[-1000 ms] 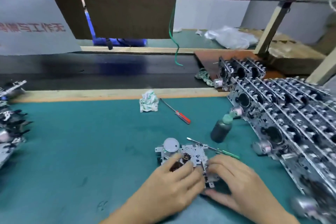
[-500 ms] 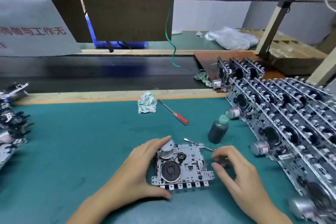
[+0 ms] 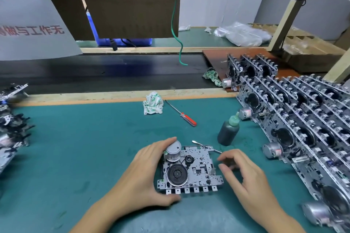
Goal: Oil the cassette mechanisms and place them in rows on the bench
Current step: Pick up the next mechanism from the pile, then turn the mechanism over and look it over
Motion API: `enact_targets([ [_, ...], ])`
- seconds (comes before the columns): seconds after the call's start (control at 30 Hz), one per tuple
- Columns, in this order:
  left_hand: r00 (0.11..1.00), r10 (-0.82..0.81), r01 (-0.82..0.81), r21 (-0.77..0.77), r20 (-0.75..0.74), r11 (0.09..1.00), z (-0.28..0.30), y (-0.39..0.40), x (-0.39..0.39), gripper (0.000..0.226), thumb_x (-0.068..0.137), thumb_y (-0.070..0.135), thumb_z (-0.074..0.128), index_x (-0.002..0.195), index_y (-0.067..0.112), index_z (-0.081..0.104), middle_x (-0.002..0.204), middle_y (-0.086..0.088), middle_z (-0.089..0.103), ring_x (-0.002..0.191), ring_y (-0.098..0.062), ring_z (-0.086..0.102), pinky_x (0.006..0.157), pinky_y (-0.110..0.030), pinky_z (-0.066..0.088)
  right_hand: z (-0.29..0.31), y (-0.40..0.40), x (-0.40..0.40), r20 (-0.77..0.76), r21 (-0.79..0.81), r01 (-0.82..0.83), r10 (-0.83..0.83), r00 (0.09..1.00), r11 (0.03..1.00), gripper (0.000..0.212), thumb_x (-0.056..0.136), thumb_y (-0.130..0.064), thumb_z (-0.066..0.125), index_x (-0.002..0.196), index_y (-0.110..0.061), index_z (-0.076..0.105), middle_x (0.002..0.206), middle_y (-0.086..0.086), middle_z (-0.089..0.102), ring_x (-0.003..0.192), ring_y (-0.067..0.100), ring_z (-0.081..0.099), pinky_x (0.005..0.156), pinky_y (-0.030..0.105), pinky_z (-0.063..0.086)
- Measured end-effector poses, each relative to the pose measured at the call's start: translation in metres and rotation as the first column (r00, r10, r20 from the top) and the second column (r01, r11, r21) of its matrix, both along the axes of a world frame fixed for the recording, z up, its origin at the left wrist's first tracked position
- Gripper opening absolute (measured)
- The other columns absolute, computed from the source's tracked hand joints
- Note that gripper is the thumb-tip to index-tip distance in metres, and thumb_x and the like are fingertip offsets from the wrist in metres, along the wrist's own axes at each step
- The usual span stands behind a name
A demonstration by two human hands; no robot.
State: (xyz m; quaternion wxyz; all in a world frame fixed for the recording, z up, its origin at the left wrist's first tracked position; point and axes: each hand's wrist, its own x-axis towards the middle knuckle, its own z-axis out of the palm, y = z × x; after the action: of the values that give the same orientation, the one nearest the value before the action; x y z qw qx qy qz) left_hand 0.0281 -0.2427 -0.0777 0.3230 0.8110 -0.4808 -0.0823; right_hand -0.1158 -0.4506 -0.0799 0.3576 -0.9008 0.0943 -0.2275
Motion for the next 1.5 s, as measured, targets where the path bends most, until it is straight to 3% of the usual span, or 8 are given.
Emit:
enact_targets([
  [0.27,0.994,-0.022,0.021,-0.011,-0.102,1.000,-0.003,0.005,0.003,0.106,0.050,0.068,0.079,0.131,0.066,0.011,0.133,0.051,0.016,0.128,0.019,0.020,0.100,0.001,0.016,0.014,0.001,0.004,-0.076,-0.042,-0.112,0.109,0.991,0.993,0.043,0.079,-0.057,0.056,0.116,-0.036,0.050,0.123,-0.023,0.048,0.118,0.002,0.046,0.097,0.014,0.034],
  [0.43,0.992,-0.056,0.056,-0.005,-0.115,0.998,-0.006,0.005,0.002,0.121,0.046,0.069,0.081,0.135,0.066,-0.002,0.136,0.048,0.013,0.132,0.014,0.020,0.107,-0.007,0.017,0.033,0.002,0.030,-0.468,-0.289,-0.404,0.240,0.850,0.868,0.107,0.059,-0.076,0.063,0.137,-0.053,-0.006,0.138,-0.039,0.007,0.130,-0.018,0.005,0.106,0.003,0.003],
  [0.77,0.945,0.018,-0.056,-0.106,-0.326,0.993,-0.014,0.007,-0.002,0.133,0.047,0.058,0.085,0.142,0.054,-0.008,0.146,0.032,0.020,0.135,0.011,0.025,0.109,-0.013,0.024,0.051,0.007,0.063,-0.554,-0.623,-0.487,0.094,0.827,0.612,0.093,0.052,-0.074,0.066,0.123,-0.018,0.048,0.114,-0.004,0.060,0.098,0.021,0.059,0.084,0.033,0.045],
  [0.9,0.643,-0.193,-0.076,-0.313,-0.741,0.947,0.004,0.004,0.005,0.104,0.049,0.050,0.081,0.138,0.027,0.031,0.144,0.003,0.046,0.127,0.002,0.045,0.103,-0.014,0.035,0.064,0.008,0.051,-0.470,-0.028,-0.432,0.369,0.802,0.902,0.081,0.048,-0.062,0.074,0.115,-0.019,0.060,0.108,-0.009,0.069,0.100,0.009,0.064,0.088,0.028,0.049],
  [0.97,0.427,-0.331,-0.053,-0.389,-0.842,0.920,0.011,0.000,0.002,0.107,0.055,0.071,0.074,0.134,0.006,0.043,0.136,-0.014,0.054,0.125,-0.024,0.052,0.099,-0.029,0.044,0.065,0.021,0.043,-0.260,0.475,-0.485,0.643,0.720,0.735,0.061,0.052,-0.045,0.079,0.106,-0.020,0.063,0.101,-0.015,0.070,0.094,-0.002,0.064,0.084,0.017,0.050],
  [1.17,-0.071,-0.538,-0.154,-0.524,-0.840,0.838,0.017,-0.016,-0.012,0.113,0.057,0.090,0.051,0.139,0.013,0.047,0.147,-0.011,0.042,0.134,-0.044,-0.009,0.106,-0.046,0.026,0.049,0.072,0.038,0.140,0.742,-0.563,0.737,0.661,0.364,0.041,0.086,-0.059,0.050,0.116,-0.031,0.056,0.119,-0.009,0.051,0.107,-0.018,0.048,0.097,0.008,0.034],
  [1.33,-0.241,-0.708,-0.268,-0.655,-0.664,0.706,0.017,-0.012,-0.008,0.107,0.078,0.079,0.039,0.147,-0.002,0.023,0.147,-0.024,0.036,0.139,-0.035,0.028,0.117,-0.050,0.008,0.035,0.053,0.040,-0.055,0.498,-0.433,0.526,0.849,0.751,0.074,0.078,-0.074,0.047,0.077,-0.002,0.067,0.079,0.011,0.061,0.080,0.003,0.047,0.077,0.029,0.039],
  [1.5,-0.209,-0.588,-0.406,-0.478,-0.781,0.779,0.001,-0.005,0.010,0.101,0.075,0.083,0.039,0.136,0.002,0.048,0.140,-0.024,0.046,0.128,-0.040,0.046,0.109,-0.051,0.034,0.033,0.020,0.052,-0.143,-0.160,0.021,-0.044,0.989,0.987,0.033,0.092,-0.046,0.048,0.098,-0.020,0.066,0.091,-0.009,0.065,0.087,0.010,0.058,0.079,0.035,0.046],
])
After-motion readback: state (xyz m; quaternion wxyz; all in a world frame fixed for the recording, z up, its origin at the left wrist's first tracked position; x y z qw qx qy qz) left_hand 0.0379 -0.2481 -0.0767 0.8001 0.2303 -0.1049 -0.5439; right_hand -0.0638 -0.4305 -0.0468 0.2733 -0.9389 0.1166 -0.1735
